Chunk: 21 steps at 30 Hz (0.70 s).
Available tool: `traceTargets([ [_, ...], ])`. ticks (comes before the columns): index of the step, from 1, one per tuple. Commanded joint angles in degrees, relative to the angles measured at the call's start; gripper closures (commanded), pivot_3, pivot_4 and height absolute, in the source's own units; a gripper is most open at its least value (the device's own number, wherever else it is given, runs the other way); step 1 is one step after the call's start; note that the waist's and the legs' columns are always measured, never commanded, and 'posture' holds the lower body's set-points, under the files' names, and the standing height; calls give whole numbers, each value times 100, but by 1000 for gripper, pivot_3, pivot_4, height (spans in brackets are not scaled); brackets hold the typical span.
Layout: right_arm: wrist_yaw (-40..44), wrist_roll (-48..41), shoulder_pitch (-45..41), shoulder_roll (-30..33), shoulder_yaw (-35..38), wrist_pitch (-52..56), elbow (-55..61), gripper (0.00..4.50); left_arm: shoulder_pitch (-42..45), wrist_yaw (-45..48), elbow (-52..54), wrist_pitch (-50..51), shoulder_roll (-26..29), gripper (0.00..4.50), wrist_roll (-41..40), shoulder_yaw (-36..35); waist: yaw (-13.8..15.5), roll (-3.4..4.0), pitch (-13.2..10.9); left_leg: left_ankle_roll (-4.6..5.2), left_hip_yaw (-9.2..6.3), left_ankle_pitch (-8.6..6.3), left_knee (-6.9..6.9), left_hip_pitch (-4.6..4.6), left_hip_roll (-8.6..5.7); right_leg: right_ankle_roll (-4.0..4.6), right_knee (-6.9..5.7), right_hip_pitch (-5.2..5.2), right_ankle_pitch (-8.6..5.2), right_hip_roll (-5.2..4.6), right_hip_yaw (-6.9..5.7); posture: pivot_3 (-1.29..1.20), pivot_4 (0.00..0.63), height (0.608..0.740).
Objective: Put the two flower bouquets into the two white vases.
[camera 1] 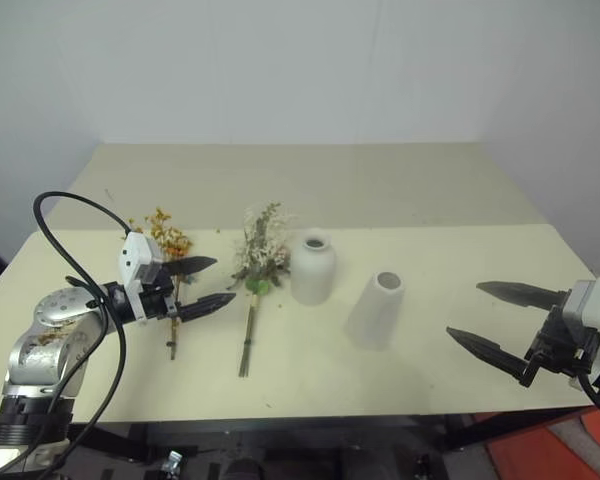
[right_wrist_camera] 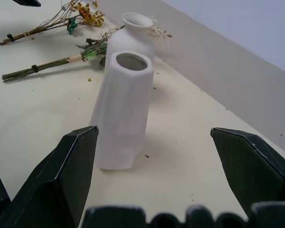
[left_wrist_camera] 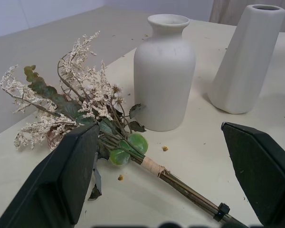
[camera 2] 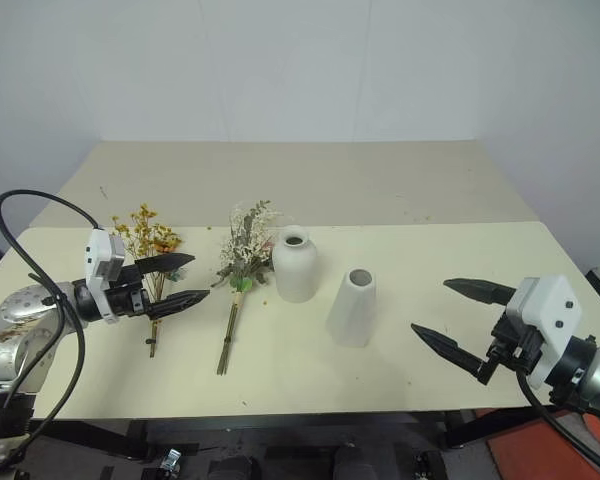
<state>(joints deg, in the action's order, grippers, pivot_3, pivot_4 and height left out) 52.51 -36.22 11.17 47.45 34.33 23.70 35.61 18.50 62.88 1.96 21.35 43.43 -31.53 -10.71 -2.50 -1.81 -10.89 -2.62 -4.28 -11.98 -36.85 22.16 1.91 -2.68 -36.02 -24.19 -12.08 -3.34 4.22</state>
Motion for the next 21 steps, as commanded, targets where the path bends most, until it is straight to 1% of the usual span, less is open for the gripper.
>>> traceTargets([
  [1,112,-29,-284,109,-91,-199,-196,45,49,-142,220,-46,55,26,1,-168,-2,0,0,0,0,0,0,-1,0,0,0,0,0,0,0,0,150,740],
  [6,545,-47,-475,230,-318,-289,-528,45,-233,-209,532,15,345,26,-88,-546,-5,0,0,0,0,0,1,7,1,-1,1,-7,0,0,0,0,150,740],
  [8,760,-59,-545,314,-376,-325,-706,45,-403,-371,744,111,437,26,-94,-722,-5,0,0,0,0,0,1,7,1,-1,1,-7,0,0,0,0,150,740],
  [12,906,-100,-873,449,-464,-319,-966,45,-803,-887,1190,767,778,26,83,-930,-4,0,0,0,0,0,0,-1,1,4,-1,-2,-3,-1,0,0,150,740],
  [16,1090,-63,-1294,576,-715,-343,-1246,45,-1066,-1684,1611,1878,1153,26,297,-965,-14,-1,-1,0,1,0,1,-2,2,8,-2,-4,-5,0,0,0,150,740],
  [19,1182,-49,-1543,609,-901,-354,-1347,45,-765,-2385,1754,3100,1265,26,358,-675,7,-2,-2,0,0,0,1,0,1,5,-1,-5,-4,0,-1,0,150,740],
  [21,1211,-38,-1689,616,-995,-356,-1389,45,-341,-2788,1686,3991,1258,26,427,-282,28,-3,-2,0,-3,0,0,2,-1,-1,-2,-5,0,-1,-3,0,150,740],
])
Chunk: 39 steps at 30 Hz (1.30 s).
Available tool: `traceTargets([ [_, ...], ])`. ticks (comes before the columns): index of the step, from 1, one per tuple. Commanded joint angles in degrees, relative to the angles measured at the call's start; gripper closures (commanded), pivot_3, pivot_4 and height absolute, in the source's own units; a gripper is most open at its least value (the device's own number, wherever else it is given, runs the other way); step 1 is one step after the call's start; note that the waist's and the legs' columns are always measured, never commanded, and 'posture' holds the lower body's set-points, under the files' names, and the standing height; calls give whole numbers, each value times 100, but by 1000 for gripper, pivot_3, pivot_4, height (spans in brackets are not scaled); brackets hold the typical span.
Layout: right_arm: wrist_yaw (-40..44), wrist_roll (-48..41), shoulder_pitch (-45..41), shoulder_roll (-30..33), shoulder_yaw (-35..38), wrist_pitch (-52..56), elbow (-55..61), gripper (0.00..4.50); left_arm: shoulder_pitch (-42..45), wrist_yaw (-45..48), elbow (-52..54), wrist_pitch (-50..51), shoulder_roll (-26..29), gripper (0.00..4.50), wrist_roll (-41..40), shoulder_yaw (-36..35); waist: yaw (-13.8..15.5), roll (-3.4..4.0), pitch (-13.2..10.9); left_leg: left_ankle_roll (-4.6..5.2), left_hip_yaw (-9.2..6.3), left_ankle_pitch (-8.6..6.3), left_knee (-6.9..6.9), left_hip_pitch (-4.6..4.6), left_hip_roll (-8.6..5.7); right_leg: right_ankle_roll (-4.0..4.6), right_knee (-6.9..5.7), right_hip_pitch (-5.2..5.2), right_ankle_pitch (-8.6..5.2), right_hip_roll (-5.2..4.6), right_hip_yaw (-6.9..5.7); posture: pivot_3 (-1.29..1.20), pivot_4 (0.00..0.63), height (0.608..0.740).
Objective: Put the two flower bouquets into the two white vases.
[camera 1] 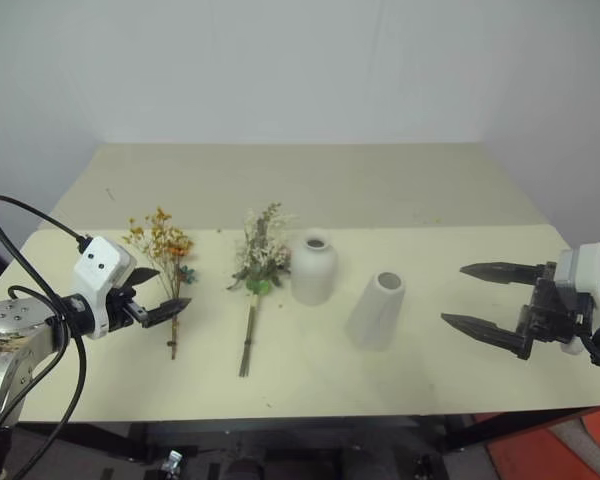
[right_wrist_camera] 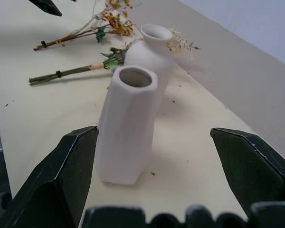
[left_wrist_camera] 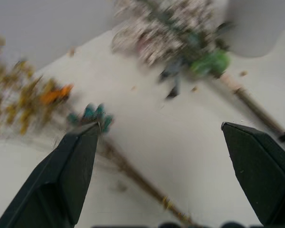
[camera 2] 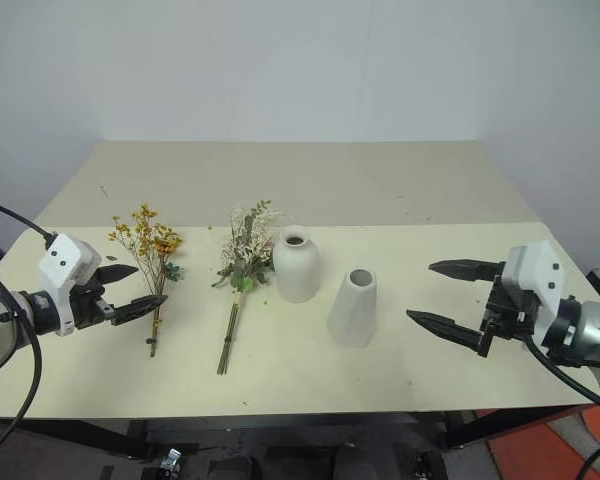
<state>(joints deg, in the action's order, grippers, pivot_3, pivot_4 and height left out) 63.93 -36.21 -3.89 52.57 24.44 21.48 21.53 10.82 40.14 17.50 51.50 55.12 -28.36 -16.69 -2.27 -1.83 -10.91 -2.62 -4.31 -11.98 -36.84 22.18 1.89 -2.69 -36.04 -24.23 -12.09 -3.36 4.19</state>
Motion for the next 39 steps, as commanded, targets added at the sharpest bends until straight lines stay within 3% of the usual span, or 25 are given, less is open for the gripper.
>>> traceTargets([
  [1,86,-37,-257,107,-52,-135,-1,45,668,-652,42,1339,11,26,93,474,11,-1,0,0,-1,0,0,0,0,-1,1,1,0,0,-1,0,150,740],
  [4,167,-12,-468,131,-175,-169,-68,45,1588,-1168,-526,2384,-353,26,306,1107,15,-2,-1,0,-2,0,-1,3,-1,-4,2,1,2,0,-3,0,150,740],
  [7,226,7,-628,152,-256,-188,-90,45,2246,-1519,-1145,2737,-664,26,608,1524,-18,-3,-1,0,-5,0,0,3,-3,-7,1,1,3,2,-4,0,150,740],
  [12,330,-26,-780,214,-294,-196,-74,45,3112,-1823,-2300,2814,-955,26,1116,2118,-53,-7,-4,0,-6,0,0,7,-3,-6,-2,-6,4,3,-3,0,150,740],
  [21,770,-37,-1157,385,-456,-263,-445,45,3943,-1404,-3946,2268,-1179,26,1569,2900,-27,-5,-3,0,-7,0,0,-5,-6,-6,-5,4,3,2,-3,0,150,740],
  [24,847,23,-1222,389,-493,-319,-558,45,4085,-1302,-4374,1985,-1281,621,1732,2967,-13,-3,-1,-1,-6,1,0,-9,-6,-6,-6,10,3,1,-3,0,150,740],
  [29,897,54,-1248,365,-515,-382,-641,45,4247,-1295,-4687,1703,-1286,1996,1977,2882,-31,0,0,-1,-6,1,0,-9,-7,-7,-10,8,4,1,-2,0,150,740],
  [37,881,114,-1365,315,-595,-407,-761,45,4472,-1481,-4471,1529,-1116,4477,2278,2547,-69,-3,-1,-1,-6,1,0,1,-6,-8,-9,-2,4,2,-1,0,150,740],
  [39,865,132,-1439,295,-623,-417,-854,45,4582,-1599,-4311,1460,-1104,4477,2326,2359,-52,-6,-3,-1,-7,1,0,6,-6,-8,-6,-4,5,2,-1,0,150,740],
])
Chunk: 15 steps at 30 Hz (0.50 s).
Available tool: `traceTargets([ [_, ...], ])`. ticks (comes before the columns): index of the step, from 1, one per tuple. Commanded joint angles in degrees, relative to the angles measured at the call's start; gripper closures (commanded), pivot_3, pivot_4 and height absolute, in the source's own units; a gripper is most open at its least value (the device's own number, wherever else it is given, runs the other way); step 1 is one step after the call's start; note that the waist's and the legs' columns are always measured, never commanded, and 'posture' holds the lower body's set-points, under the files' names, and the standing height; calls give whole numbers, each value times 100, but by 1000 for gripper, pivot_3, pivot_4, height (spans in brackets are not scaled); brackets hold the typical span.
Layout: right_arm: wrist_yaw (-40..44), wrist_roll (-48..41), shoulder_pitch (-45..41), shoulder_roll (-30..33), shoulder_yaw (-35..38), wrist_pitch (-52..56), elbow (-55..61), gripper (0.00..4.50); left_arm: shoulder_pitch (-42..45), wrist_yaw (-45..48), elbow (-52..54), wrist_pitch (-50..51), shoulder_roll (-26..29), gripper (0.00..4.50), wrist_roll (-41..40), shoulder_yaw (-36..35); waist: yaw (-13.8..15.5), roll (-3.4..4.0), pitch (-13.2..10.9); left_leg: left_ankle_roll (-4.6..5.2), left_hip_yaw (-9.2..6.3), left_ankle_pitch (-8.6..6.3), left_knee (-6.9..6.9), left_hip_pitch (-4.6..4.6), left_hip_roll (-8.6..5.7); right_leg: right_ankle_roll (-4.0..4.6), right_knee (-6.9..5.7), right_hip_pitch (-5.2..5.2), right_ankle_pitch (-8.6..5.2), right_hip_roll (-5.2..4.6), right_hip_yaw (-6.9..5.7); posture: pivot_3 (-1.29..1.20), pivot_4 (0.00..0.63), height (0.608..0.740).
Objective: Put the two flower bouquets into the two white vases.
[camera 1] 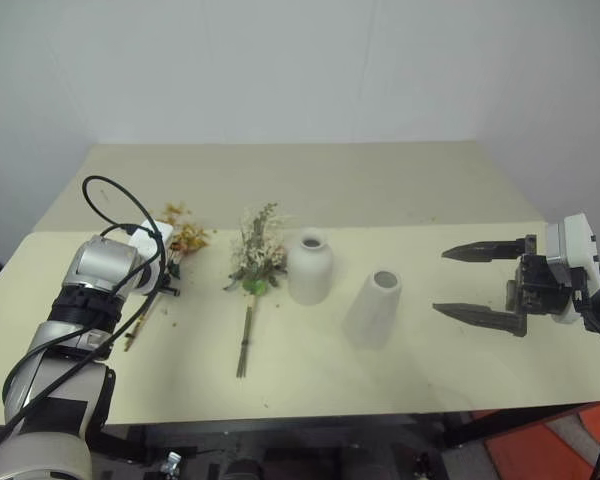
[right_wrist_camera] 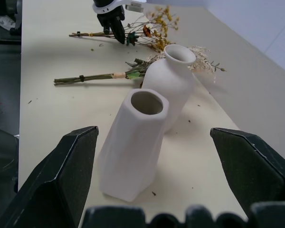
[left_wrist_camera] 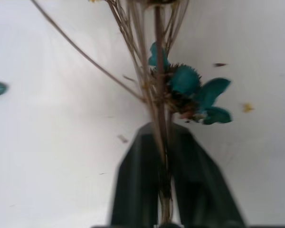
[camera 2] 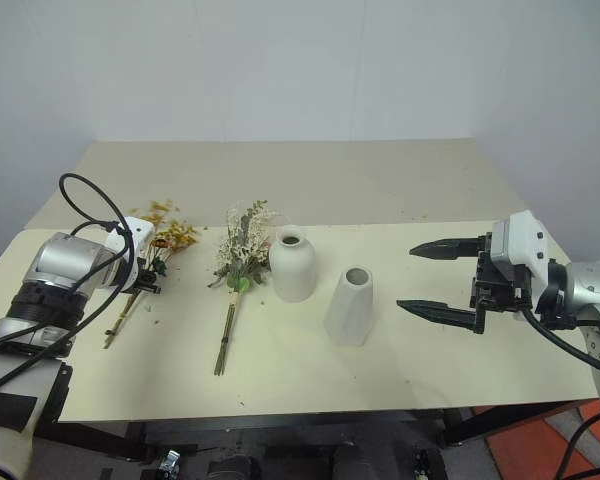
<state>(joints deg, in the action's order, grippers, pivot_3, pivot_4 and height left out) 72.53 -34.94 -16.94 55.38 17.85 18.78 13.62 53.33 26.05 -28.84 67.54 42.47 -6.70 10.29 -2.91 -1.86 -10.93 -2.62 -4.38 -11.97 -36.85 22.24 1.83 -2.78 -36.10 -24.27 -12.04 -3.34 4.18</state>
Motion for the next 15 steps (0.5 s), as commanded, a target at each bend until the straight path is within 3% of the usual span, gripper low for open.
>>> traceTargets([
  [1,-18,-2,-194,-8,22,-141,-132,45,404,-249,388,-177,164,4477,181,-426,30,-7,-4,0,-1,0,0,2,0,0,1,-1,0,0,-1,0,150,740],
  [7,-120,74,-631,-165,-173,-206,-484,45,781,-394,627,-789,27,4477,68,-1003,50,-8,-5,-1,-3,1,-2,6,-4,-2,3,-1,1,-3,-2,0,150,740],
  [12,-231,255,-1000,-341,-362,-326,-771,45,1020,-403,807,-2095,-544,4477,-404,-1839,55,-9,-5,-4,-3,2,-3,6,-2,-2,2,0,3,-4,-4,0,150,740],
  [15,-405,316,-1191,-464,-421,-328,-873,45,900,44,1088,-3599,-1059,4477,-786,-2115,55,-9,-5,-4,-3,3,-4,8,-3,-1,4,-1,5,-5,-4,0,150,740],
])
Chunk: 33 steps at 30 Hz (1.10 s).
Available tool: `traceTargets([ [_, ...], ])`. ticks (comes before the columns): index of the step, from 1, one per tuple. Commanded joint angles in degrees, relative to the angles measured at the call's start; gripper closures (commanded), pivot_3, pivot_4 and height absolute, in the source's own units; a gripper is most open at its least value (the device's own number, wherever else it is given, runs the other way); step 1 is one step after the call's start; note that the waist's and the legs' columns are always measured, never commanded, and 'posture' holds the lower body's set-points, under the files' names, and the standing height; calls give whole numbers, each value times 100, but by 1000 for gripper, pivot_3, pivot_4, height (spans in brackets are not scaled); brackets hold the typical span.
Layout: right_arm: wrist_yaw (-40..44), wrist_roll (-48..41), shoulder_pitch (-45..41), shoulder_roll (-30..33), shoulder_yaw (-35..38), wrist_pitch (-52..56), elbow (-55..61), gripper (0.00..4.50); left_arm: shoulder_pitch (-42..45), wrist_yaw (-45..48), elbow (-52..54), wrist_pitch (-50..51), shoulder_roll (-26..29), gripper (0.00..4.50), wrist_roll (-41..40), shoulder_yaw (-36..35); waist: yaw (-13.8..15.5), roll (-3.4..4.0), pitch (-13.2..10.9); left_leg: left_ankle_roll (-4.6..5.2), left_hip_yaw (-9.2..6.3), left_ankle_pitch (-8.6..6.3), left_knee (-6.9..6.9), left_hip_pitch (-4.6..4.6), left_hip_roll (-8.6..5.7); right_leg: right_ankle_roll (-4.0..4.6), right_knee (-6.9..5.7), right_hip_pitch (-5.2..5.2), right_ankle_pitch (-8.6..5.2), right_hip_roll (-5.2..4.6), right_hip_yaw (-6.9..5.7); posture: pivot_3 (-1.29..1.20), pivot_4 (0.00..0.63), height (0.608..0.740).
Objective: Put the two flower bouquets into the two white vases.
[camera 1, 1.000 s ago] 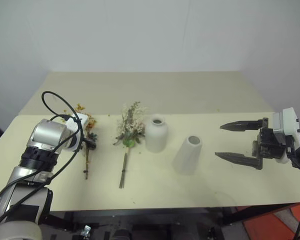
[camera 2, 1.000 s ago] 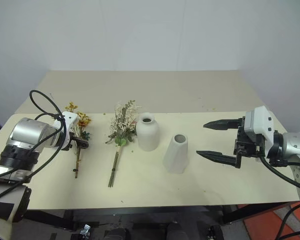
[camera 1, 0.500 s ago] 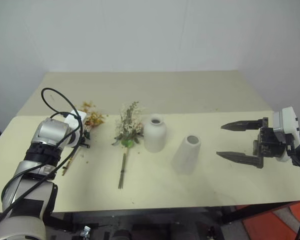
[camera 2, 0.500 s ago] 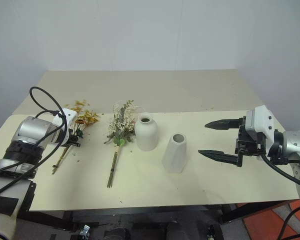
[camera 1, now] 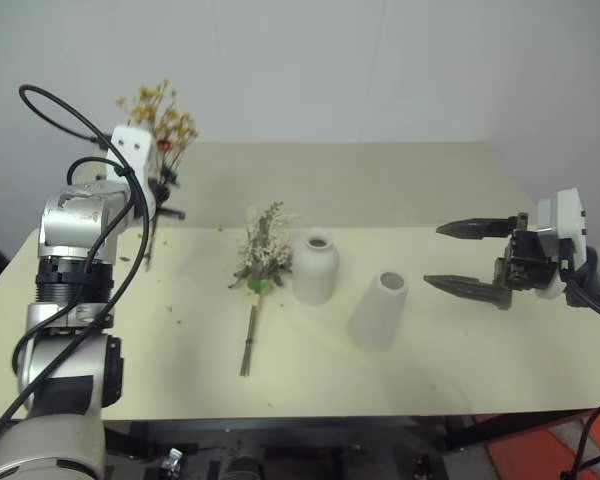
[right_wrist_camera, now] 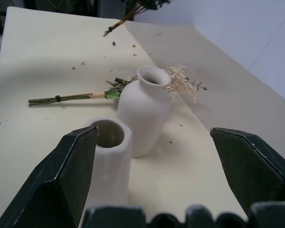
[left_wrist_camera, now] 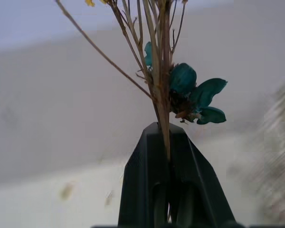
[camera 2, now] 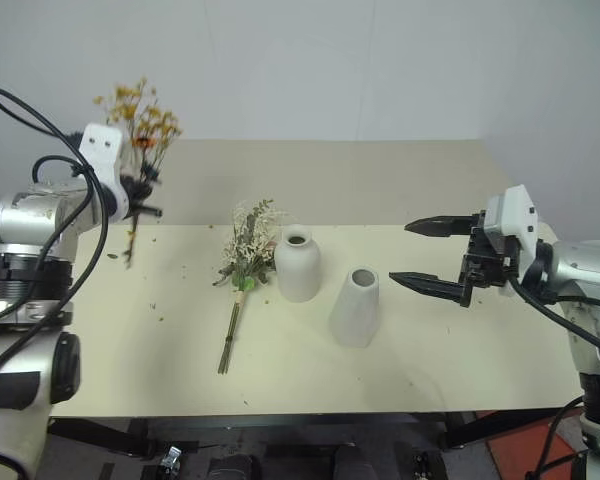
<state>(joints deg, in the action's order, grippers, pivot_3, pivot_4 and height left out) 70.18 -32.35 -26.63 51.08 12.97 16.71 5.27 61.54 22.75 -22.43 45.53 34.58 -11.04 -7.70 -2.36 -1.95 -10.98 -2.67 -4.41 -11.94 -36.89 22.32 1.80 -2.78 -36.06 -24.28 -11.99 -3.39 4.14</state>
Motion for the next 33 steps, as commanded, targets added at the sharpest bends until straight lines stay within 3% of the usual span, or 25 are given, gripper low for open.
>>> traceTargets([
  [1,-210,69,-263,-60,53,-116,-72,45,78,581,452,-1747,-422,4477,-497,-381,5,0,0,0,0,0,0,2,0,3,1,0,2,-1,0,0,150,740],
  [3,-284,40,-343,-109,42,-23,-141,45,196,887,296,-2097,-676,4477,-743,-471,9,0,0,-1,2,1,0,3,-2,33,3,0,22,-4,1,0,150,740],
  [10,-410,40,-410,-144,36,-4,-224,45,674,1939,-362,-2719,-1437,4477,-1620,-672,-19,0,0,0,2,1,-2,0,-5,-1,1,3,4,-3,3,0,150,740],
  [18,-609,-19,-301,-201,55,82,-23,45,679,2754,-643,-3167,-2023,4477,-1810,-446,-21,0,0,0,1,1,-3,1,-6,-2,1,2,4,-2,4,0,150,740],
  [33,-741,-51,-148,-252,93,117,34,45,213,3763,-25,-2472,-2016,4477,-2114,-52,-27,0,0,1,0,1,-3,-2,-6,-4,0,3,4,-1,5,0,150,740],
])
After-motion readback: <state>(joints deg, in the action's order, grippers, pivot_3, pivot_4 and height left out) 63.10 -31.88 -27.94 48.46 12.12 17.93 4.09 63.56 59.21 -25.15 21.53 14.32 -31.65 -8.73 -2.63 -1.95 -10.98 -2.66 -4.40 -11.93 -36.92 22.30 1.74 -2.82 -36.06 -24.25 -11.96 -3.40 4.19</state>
